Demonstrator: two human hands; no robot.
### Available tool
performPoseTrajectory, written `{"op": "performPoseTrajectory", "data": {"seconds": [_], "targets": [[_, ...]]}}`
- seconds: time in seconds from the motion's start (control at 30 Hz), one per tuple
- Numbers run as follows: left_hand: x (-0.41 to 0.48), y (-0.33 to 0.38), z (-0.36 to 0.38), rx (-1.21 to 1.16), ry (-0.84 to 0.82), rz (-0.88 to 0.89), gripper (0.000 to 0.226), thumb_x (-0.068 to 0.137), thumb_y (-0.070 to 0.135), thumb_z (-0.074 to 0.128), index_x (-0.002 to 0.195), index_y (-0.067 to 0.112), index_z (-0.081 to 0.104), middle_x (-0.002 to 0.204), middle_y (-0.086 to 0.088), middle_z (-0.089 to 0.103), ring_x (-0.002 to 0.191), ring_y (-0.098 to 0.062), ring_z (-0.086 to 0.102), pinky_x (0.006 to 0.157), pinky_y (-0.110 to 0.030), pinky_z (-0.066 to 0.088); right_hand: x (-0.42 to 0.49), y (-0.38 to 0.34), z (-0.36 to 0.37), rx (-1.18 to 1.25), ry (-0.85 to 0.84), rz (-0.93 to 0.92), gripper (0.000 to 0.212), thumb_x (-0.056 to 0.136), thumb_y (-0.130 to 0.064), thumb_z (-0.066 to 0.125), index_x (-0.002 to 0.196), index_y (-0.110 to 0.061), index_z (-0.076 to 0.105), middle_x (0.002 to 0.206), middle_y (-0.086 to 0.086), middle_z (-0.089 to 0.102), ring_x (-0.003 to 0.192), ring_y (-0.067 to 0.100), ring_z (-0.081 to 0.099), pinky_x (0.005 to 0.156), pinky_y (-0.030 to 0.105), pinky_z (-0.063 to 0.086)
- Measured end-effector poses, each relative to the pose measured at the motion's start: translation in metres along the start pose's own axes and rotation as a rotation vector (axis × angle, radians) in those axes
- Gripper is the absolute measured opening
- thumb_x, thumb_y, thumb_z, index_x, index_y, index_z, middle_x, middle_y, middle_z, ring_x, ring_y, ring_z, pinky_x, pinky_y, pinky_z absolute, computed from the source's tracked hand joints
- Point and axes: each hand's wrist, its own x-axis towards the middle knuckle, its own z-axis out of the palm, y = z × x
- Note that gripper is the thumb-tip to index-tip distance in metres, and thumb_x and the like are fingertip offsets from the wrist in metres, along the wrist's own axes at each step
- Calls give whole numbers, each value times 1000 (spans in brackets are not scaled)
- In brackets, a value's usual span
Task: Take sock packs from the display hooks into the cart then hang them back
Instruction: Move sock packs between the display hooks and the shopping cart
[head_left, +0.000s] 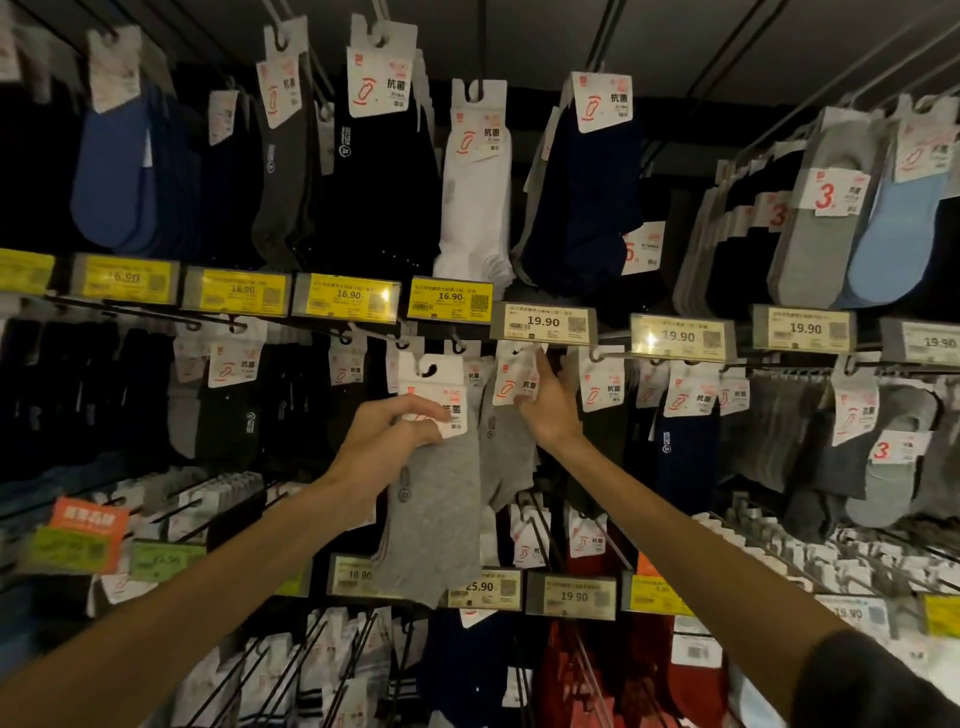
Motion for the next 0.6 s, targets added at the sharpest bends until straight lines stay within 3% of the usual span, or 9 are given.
{"op": "performPoseTrajectory", "data": {"seconds": [0.07,0.17,0.23,0.3,0.37,0.47,0.53,0.6], "targets": [[-2,-2,3,21,-45,7,24,83,-4,66,83,18,75,110,2,67,102,-15,63,76,-26,55,-22,-1,-3,135,21,31,53,92,-20,60,142,-21,42,146,9,39,136,24,36,114,44,35],[-4,-7,11,-8,-140,27,39,87,-8,61,108,24,61,120,-3,63,112,-19,60,74,-23,56,-71,-22,-25,372,-49,11,23,100,-23,51,118,-14,62,113,0,66,107,11,61,97,33,49],[-8,-10,20,-30,-222,32,59,91,-10,56,129,32,40,125,-7,61,114,-19,59,69,-18,55,-94,-37,-40,475,-80,-33,23,101,-25,49,112,-11,64,102,1,69,97,9,65,87,30,53],[-11,-11,31,-5,-281,64,73,93,-10,52,136,41,24,130,-7,59,119,-17,57,70,-14,54,-104,-49,-51,550,-111,-9,26,100,-27,52,118,-11,59,105,2,68,98,10,66,81,26,55],[-14,-9,41,-1,-312,70,78,94,-9,50,136,47,17,131,-4,59,119,-13,57,71,-13,53,-106,-58,-62,606,-120,83,26,98,-28,54,121,-14,55,103,1,68,95,9,67,75,23,56],[-16,-5,53,-12,-351,45,80,94,-7,52,140,46,13,126,-1,63,115,-9,59,72,-15,54,-102,-65,-78,716,-94,178,13,97,-24,58,107,-18,61,95,0,71,90,13,70,71,24,58],[-17,0,59,-34,-382,26,82,94,-6,53,142,45,12,124,0,64,116,-11,58,80,-19,55,-100,-67,-84,755,-89,208,12,96,-23,59,99,-14,65,94,6,73,84,15,71,67,25,58],[-16,6,64,-86,-384,-9,85,93,-6,55,146,43,10,122,0,66,118,-16,59,98,-34,52,-97,-70,-89,777,-68,254,15,95,-25,62,94,-10,67,92,12,73,79,19,71,63,29,56]]}}
